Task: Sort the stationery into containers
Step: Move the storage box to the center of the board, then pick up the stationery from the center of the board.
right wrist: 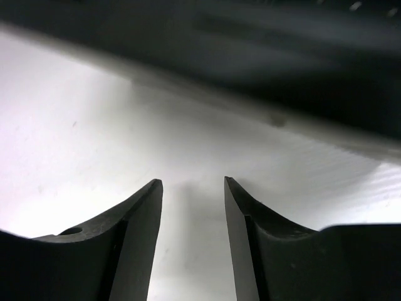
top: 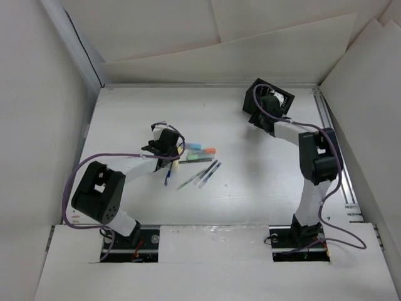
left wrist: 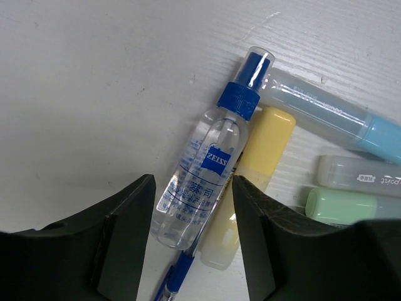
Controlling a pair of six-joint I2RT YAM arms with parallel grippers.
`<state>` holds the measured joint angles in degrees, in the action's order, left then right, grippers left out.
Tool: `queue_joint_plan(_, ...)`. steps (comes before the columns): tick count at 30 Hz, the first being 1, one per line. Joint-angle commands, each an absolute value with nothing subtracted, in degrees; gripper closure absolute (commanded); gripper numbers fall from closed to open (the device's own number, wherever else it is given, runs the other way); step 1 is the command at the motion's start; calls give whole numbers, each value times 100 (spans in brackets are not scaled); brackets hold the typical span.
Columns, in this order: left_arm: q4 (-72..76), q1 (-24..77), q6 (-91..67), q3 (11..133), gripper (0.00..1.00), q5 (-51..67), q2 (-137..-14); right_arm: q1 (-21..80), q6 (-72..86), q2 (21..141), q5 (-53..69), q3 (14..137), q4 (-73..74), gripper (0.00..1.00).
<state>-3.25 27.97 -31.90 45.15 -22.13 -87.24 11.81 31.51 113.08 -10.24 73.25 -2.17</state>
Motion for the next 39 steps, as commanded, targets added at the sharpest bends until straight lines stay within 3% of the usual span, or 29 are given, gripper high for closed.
queue_joint_plan(1,-352,2795,-3138,4526,52,-2303,-8666,1493,3217,10803,-905,7208,-448,50)
queue_joint_plan(6,-404,2795,-3138,4465,61,-2250,-8666,1723,3146,10003,-721,6935,-448,46)
queue_joint_plan(14,-457,2795,-3190,4254,62,-1943,-8771,2057,2979,8851,-458,6575,-272,41)
queue_joint_plan(20,-457,2742,-3243,4254,85,-1995,-8711,2312,2813,8438,-80,6469,-105,34)
queue_joint_plan(25,-509,2742,-3243,4254,92,-2206,-8368,2487,2760,8507,709,6416,-53,25)
queue_joint_plan(31,-510,2742,-3296,4359,92,-2189,-7235,2663,2654,8824,1844,6574,-53,21)
queue_joint_plan(39,745,2742,-2919,3885,88,-301,-5872,2848,2487,8552,3198,6803,-53,17)
